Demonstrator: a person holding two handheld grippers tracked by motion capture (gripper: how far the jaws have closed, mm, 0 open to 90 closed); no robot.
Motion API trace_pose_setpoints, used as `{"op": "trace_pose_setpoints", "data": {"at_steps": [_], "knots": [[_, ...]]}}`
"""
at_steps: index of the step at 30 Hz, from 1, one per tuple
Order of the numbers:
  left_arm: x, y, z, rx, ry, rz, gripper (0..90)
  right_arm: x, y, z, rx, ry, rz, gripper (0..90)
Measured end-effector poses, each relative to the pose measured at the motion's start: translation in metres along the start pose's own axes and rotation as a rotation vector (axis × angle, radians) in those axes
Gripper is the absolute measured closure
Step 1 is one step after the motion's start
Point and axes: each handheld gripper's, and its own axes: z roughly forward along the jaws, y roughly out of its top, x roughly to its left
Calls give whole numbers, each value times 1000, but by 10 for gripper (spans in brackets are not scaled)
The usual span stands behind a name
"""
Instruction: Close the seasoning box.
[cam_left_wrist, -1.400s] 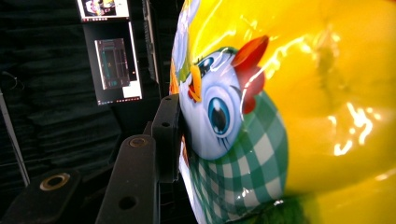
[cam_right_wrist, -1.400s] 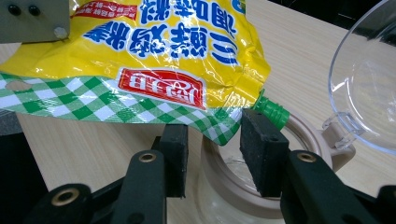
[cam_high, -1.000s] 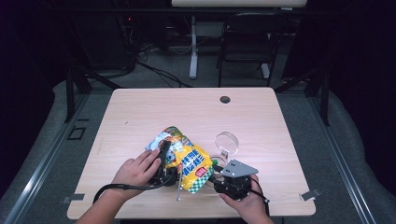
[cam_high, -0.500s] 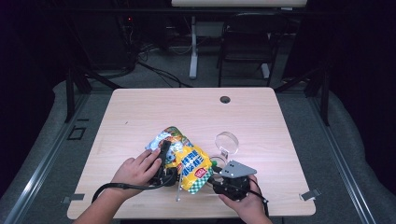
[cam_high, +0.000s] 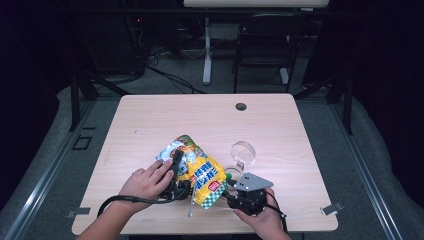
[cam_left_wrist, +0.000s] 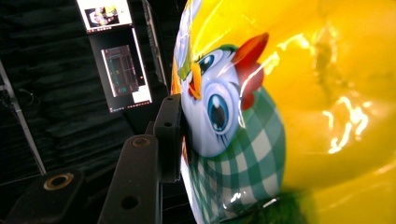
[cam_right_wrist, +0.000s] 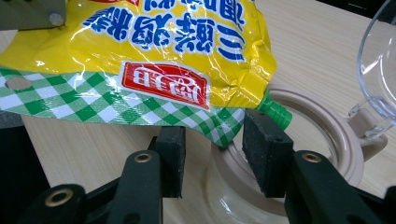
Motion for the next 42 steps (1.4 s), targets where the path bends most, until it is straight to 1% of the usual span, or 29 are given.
{"op": "trace_pose_setpoints", "data": {"at_steps": [2, 4, 5, 6, 8, 25, 26, 29, 31, 33, 35, 37, 38, 39, 41, 42], "knots": [[0, 0, 0, 2, -2, 4, 623, 0, 0, 1, 3, 0, -1, 600], [0, 0, -1, 0, 17, 11, 624, 1, -1, 1, 2, -2, 0, 600], [0, 0, -1, 1, 19, 9, 624, 1, -1, 1, 0, -1, 1, 600], [0, 0, -1, 2, 11, 6, 624, 1, -1, 1, 0, -2, 0, 600], [0, 0, -1, 2, 9, 9, 625, 1, -1, 1, 1, -2, 1, 599], [5, 1, -4, 5, 22, 58, 627, 1, -1, 1, 1, -1, 1, 599], [6, 1, -4, 10, 22, 66, 627, 1, -1, 1, 1, -1, 1, 599], [7, 2, -4, 7, 20, 63, 627, 1, -1, 1, 1, -2, -2, 599], [8, 2, -4, 6, 28, 75, 627, 1, -1, 1, 0, -2, -1, 599], [8, 2, -4, 8, 25, 73, 627, 1, -1, 1, -1, -2, 0, 599], [9, 2, -4, 10, 11, 74, 628, 1, -2, 2, -4, -2, 2, 598], [10, 2, -5, 7, 19, 81, 628, 1, -2, 1, -3, -1, -1, 598], [10, 3, -5, 9, 15, 81, 628, 1, -2, 1, -3, -1, 0, 598], [11, 3, -5, 7, 24, 83, 629, 1, -2, 1, -6, -1, 2, 597], [12, 3, -5, 8, 25, 91, 630, 0, -2, 1, -4, -1, 0, 598], [13, 3, -6, 12, 18, 95, 631, 0, -2, 1, -2, 0, -2, 597]]}}
